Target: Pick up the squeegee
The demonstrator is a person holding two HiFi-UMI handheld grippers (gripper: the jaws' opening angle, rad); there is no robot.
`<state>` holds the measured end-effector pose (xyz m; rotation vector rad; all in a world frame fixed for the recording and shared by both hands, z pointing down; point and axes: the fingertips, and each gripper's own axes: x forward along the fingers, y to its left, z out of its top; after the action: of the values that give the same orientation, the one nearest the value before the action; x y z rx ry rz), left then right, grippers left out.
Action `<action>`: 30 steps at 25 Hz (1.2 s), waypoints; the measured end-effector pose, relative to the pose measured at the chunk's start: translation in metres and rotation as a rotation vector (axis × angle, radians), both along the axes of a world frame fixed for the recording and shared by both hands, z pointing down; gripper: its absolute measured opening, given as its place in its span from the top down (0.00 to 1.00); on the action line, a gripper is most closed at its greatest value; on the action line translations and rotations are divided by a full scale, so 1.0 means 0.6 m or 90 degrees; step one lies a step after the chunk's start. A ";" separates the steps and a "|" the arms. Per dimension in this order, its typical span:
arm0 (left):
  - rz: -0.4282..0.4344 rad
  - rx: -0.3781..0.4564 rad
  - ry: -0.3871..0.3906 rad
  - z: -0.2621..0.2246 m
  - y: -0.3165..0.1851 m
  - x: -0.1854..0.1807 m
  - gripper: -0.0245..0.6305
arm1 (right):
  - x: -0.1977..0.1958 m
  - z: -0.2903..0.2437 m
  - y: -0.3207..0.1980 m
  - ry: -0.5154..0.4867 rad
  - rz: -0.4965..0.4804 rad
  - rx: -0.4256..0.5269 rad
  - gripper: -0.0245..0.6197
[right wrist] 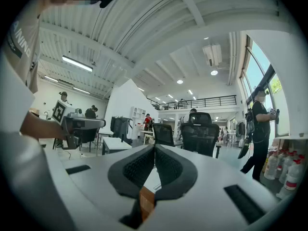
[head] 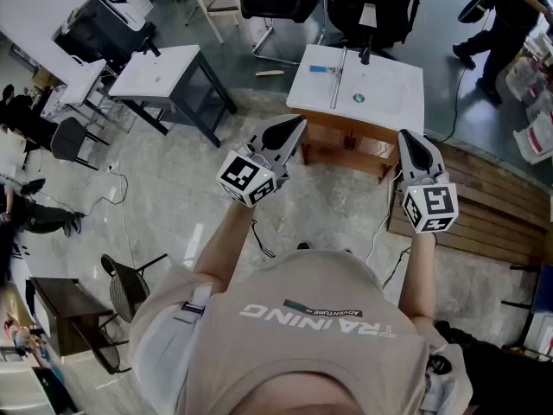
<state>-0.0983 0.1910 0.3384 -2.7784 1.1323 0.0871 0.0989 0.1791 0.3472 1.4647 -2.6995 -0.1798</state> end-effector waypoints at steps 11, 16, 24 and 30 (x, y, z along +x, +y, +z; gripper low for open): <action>-0.023 0.011 -0.026 -0.001 -0.011 -0.027 0.94 | -0.037 -0.019 -0.005 0.010 -0.005 0.019 0.91; -0.010 0.013 -0.041 0.007 -0.011 -0.026 0.94 | -0.045 -0.017 -0.004 0.017 0.002 0.013 0.91; 0.005 -0.001 -0.050 0.012 -0.041 -0.062 0.94 | -0.079 0.000 -0.009 0.009 0.008 0.003 0.91; 0.025 -0.009 -0.051 0.020 -0.060 -0.084 0.94 | -0.103 0.019 -0.017 0.005 0.027 -0.013 0.91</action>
<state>-0.1485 0.1552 0.3504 -2.7907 1.0636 -0.0274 0.0370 0.1688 0.3584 1.5108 -2.6536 -0.1540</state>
